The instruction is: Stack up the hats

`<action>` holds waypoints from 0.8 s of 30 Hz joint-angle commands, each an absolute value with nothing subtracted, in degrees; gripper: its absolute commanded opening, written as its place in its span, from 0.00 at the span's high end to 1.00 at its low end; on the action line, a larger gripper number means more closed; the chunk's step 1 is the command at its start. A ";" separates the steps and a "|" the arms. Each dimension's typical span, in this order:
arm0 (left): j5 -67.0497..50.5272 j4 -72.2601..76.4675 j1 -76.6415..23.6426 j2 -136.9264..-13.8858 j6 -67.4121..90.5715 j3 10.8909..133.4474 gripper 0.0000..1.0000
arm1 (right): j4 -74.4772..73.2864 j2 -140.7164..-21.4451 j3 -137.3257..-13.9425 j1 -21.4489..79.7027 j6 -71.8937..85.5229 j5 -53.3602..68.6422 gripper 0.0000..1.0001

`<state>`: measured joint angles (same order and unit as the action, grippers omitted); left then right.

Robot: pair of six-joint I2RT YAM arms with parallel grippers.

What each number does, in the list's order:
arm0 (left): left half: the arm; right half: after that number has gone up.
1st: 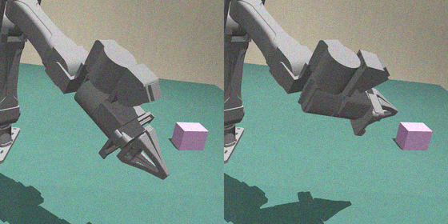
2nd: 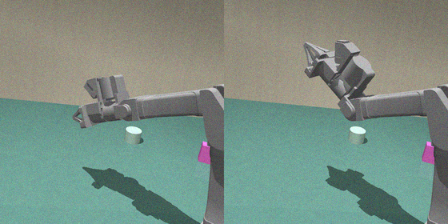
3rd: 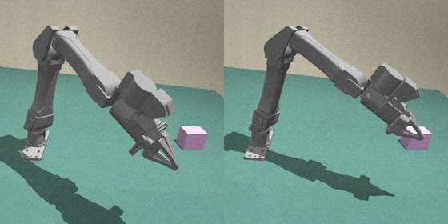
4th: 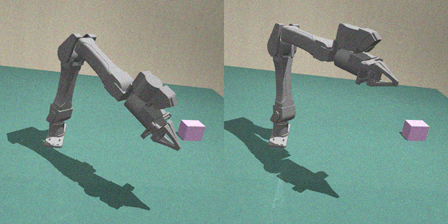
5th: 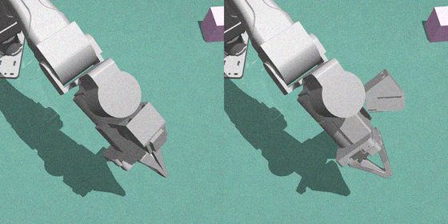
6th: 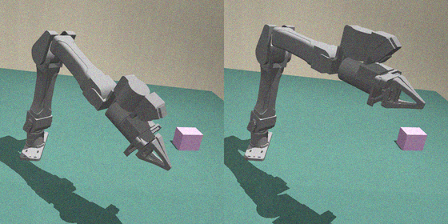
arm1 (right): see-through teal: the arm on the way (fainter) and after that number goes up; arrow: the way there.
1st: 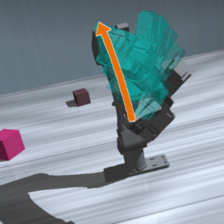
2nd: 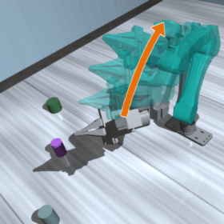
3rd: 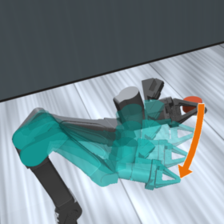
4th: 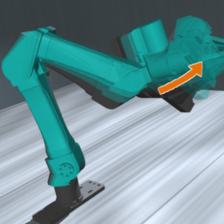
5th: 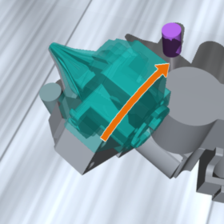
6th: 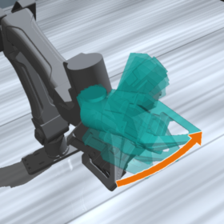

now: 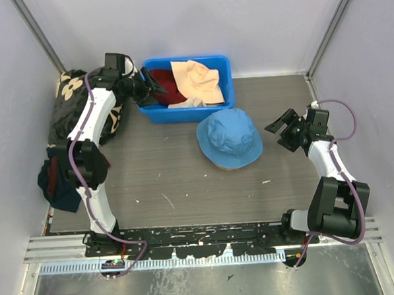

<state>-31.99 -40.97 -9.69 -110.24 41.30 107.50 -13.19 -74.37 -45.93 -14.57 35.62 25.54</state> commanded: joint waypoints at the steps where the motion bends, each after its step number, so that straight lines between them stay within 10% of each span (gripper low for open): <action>1: -22.47 -45.72 -9.14 -118.64 37.88 119.04 0.35 | -17.75 -75.43 -50.25 -15.79 30.52 22.26 0.16; 11: -13.62 -52.65 -8.50 -139.94 45.57 145.04 0.35 | -18.14 -77.55 -57.47 -16.06 31.53 22.64 0.16; 24: -18.24 -42.48 -8.30 -148.60 58.16 146.53 0.31 | -19.11 -77.43 -62.66 -16.22 31.71 22.28 0.16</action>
